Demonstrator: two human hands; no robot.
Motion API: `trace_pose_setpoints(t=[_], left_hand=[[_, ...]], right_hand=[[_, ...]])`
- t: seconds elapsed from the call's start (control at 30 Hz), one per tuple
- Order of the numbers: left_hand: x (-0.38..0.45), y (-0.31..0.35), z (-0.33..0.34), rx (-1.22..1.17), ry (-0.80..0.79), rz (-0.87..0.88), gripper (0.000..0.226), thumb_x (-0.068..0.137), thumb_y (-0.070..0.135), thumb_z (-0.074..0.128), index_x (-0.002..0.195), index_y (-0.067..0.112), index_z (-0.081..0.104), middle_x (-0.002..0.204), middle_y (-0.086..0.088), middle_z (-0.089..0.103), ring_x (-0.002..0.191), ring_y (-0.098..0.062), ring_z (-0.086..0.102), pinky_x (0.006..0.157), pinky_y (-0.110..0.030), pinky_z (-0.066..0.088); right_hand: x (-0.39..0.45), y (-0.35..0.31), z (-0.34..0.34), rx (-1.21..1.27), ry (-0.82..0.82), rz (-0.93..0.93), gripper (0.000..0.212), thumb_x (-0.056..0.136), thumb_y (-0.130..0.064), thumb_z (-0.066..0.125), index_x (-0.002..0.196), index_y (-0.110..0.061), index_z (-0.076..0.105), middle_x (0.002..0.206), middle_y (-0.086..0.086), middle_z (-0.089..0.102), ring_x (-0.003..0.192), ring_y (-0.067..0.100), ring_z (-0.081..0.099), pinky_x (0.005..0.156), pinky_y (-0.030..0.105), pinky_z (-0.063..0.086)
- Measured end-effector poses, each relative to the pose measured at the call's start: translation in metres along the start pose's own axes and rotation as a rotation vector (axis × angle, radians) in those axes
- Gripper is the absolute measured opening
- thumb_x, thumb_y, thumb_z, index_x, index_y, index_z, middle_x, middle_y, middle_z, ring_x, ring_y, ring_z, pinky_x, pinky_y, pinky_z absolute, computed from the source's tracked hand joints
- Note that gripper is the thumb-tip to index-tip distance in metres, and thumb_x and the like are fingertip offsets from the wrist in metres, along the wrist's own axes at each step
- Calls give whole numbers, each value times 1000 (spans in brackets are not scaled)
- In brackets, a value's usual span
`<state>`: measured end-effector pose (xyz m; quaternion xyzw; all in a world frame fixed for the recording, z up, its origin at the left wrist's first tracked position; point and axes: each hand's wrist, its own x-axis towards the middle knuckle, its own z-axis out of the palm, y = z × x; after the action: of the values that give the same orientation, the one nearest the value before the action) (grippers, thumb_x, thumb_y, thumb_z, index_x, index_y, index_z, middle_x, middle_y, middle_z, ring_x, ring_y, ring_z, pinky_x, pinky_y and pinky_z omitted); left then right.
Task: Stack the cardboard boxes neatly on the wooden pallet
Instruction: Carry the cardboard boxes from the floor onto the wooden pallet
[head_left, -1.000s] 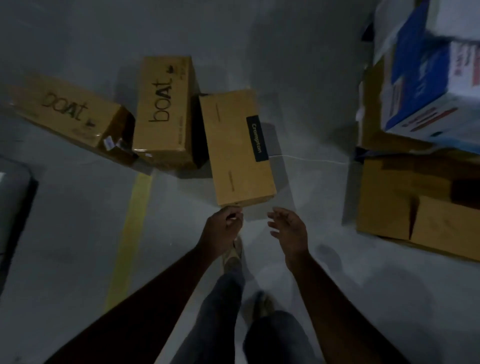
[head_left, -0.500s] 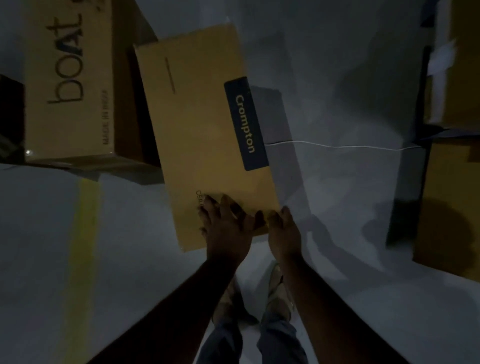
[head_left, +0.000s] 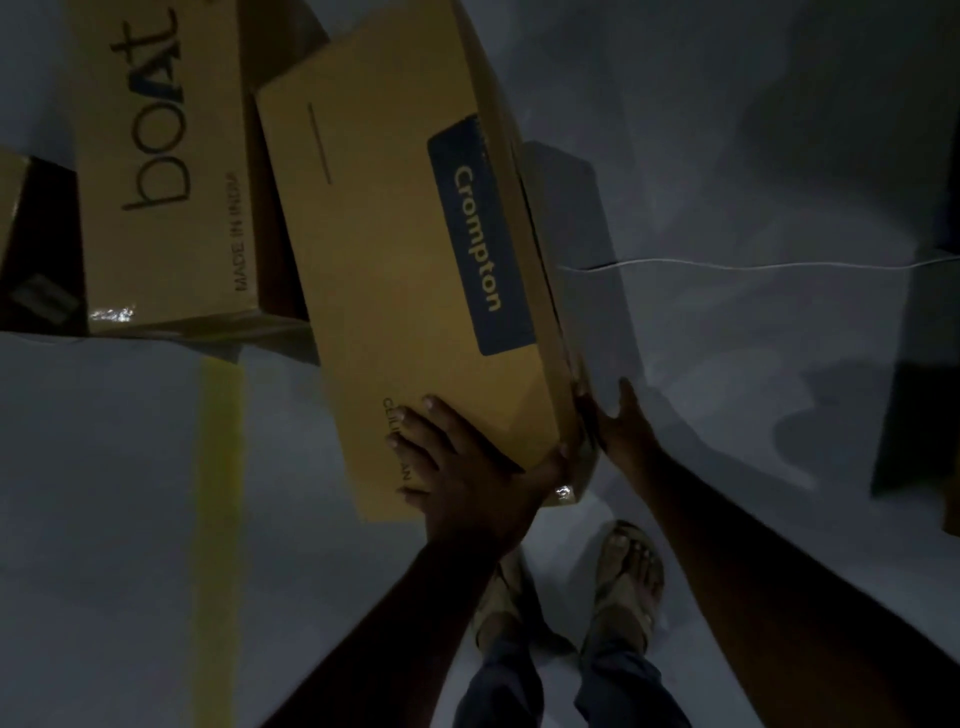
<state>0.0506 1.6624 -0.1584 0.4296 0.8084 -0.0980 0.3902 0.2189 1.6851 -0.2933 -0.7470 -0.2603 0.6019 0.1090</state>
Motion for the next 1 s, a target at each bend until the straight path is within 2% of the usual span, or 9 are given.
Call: trace_pose_setpoints(t=[0.1,0.17,0.23,0.4,0.6,0.67,0.77,0.9,1.0], left_hand=[[0,-7,-2,-15,9,12,149,60,98,52,152,17,-33,161,-10,-38,150,-36,-32,114,-76,6],[1,-10,0,-35,10,21,147,62,94,55,152,19,-34,161,-8,-40,149,-35,-34,114,-77,3],[-1,-11,3,-73,12,26,146,61,95,53,152,21,-34,160,-6,-42,148,-33,-36,114,-77,-2],[-7,-13,2,-130,64,65,143,56,94,45,157,20,-24,165,-3,-32,151,-36,-28,115,-76,2],[-10,-57,-4,-129,175,200,121,71,85,42,159,29,-19,167,7,-26,154,-26,-22,121,-68,1],[-8,-70,-10,-165,164,230,117,73,87,39,159,31,-20,167,10,-26,154,-21,-23,122,-65,-1],[-9,-86,-25,-271,147,265,112,76,93,36,159,39,-16,166,18,-24,154,-10,-23,123,-63,-1],[-35,-94,-52,-475,97,260,104,76,92,46,159,49,0,168,24,-8,155,-2,-8,125,-58,10],[-76,-87,-82,-627,32,309,91,86,77,51,160,43,11,170,17,8,157,-9,8,125,-56,19]], right_hand=[[27,12,-1,125,-108,117,123,74,-79,70,165,-19,12,164,9,36,145,31,42,118,42,37],[32,25,2,126,-152,111,127,58,-92,67,156,-16,41,154,11,52,137,33,52,118,49,40],[37,48,5,99,-140,68,111,55,-97,66,133,-17,66,131,8,69,122,31,64,112,50,47],[1,38,-4,102,-207,-2,80,75,-84,63,135,-30,62,139,-6,58,132,21,55,117,41,41],[14,37,17,279,-141,91,100,87,-72,64,163,-19,27,163,5,39,145,29,44,112,37,37],[17,44,19,297,-157,62,114,67,-84,73,155,-18,44,152,0,53,135,27,55,116,39,40],[6,61,24,346,-99,-4,107,50,-88,80,129,-18,67,124,2,73,111,27,71,103,51,55],[-61,62,10,482,-33,-110,80,68,-66,87,122,-10,69,116,11,76,106,32,74,96,51,58],[-136,41,-20,495,-47,-182,64,78,-51,86,122,-6,71,120,13,75,111,31,72,96,45,57]])
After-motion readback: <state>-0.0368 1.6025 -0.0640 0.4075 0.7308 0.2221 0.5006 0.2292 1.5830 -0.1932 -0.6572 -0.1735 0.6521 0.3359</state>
